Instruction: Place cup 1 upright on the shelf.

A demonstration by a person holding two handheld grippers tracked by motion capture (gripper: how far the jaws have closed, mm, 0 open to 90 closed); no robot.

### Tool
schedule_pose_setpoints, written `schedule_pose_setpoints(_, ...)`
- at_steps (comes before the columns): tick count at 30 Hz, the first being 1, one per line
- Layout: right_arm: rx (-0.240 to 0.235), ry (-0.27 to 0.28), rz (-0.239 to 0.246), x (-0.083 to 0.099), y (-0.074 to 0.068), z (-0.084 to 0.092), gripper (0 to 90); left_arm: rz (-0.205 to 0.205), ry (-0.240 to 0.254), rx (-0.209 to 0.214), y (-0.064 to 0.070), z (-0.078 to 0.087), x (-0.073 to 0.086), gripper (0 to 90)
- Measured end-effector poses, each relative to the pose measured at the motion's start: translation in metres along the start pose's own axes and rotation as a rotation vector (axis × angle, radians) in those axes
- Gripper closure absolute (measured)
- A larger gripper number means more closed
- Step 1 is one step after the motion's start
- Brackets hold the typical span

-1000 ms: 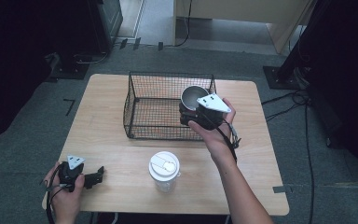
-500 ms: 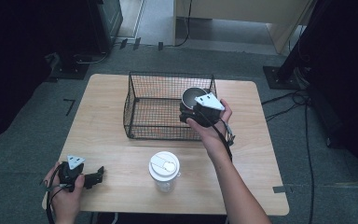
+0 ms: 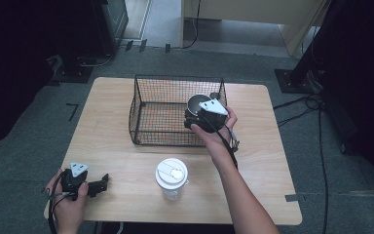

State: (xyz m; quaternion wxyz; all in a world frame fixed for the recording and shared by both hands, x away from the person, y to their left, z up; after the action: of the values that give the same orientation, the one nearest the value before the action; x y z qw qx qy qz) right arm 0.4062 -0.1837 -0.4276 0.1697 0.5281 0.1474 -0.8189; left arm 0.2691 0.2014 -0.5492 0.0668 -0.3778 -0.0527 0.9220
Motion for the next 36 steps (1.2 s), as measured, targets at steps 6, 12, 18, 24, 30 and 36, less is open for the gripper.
schedule_pose_setpoints(6,0.019,-0.026,-0.024,0.004,0.003,-0.008,7.4,0.000,0.000,0.001,0.000,0.000,0.000,0.1)
schedule_pose_setpoints(12,0.051,-0.035,-0.032,0.006,0.003,-0.013,7.4,0.000,0.000,0.000,0.000,0.000,0.000,0.1)
schedule_pose_setpoints(18,0.055,-0.061,-0.057,0.012,-0.004,-0.020,7.4,0.000,0.000,0.000,0.000,0.000,0.000,0.1)
schedule_pose_setpoints(24,0.063,-0.096,-0.079,0.019,-0.005,-0.028,7.3,0.000,0.000,0.000,0.000,0.000,0.000,0.1)
schedule_pose_setpoints(30,0.051,-0.109,-0.102,0.025,-0.005,-0.031,7.2,0.001,0.000,0.001,0.000,0.000,0.000,0.1)
schedule_pose_setpoints(36,0.056,-0.111,-0.109,0.025,-0.005,-0.031,7.1,0.001,0.000,0.001,0.000,0.000,0.000,0.1)
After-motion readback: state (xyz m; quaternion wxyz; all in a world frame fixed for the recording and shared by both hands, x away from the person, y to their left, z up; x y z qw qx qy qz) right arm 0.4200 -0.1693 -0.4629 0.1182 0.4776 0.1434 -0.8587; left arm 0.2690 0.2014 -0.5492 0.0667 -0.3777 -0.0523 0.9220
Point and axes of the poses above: each handheld gripper's, and its own axes: z roughly backward along the jaws, x roughly out of its underside, y roughly to its right, the point moved 4 cm from there along -z, roughly forward along the jaws, and after that the axes turned 11 degrees about -x, right-handed, at the moved point
